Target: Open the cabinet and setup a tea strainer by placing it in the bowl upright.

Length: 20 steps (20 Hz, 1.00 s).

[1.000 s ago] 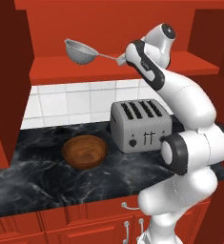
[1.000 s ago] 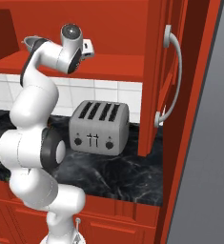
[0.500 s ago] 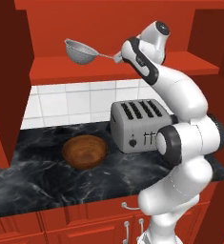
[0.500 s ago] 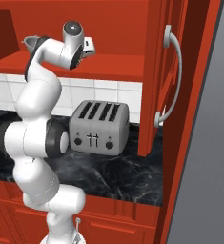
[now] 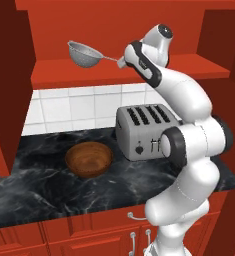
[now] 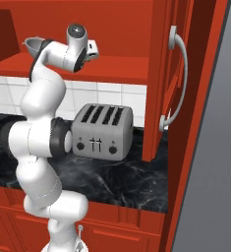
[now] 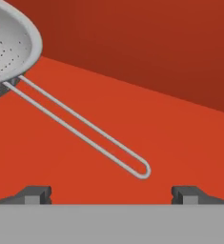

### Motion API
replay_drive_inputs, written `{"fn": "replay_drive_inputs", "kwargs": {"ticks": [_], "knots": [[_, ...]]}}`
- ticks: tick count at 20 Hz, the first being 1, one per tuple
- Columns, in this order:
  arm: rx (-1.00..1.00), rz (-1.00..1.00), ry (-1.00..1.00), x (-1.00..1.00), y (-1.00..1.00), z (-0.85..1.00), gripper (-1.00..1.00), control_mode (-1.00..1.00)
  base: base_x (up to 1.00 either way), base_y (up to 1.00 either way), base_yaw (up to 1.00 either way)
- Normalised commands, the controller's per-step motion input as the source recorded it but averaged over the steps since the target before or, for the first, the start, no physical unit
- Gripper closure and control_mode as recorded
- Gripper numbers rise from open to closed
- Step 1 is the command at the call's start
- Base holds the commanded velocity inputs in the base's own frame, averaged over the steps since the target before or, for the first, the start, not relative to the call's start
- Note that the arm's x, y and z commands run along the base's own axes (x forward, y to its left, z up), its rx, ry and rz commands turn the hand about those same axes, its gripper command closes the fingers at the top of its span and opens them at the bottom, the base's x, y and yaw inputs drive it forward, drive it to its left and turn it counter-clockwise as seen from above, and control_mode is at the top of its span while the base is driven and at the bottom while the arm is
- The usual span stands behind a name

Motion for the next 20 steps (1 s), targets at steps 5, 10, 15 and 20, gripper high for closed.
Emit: {"fn": "replay_drive_inputs", "kwargs": {"ticks": [5, 10, 15, 20], "knots": [[-0.01, 0.00, 0.00, 0.22, 0.02, -0.11, -1.00, -1.00, 0.00, 0.00, 0.00], [-0.02, 0.00, 0.00, 0.27, 0.00, -0.02, -1.00, -1.00, 0.00, 0.00, 0.00], [-0.03, 0.01, 0.01, 0.30, 0.00, 0.00, -1.00, -1.00, 0.00, 0.00, 0.00], [-0.02, 0.01, 0.02, 0.32, 0.03, -0.05, -1.00, -1.00, 0.00, 0.00, 0.00]]}}
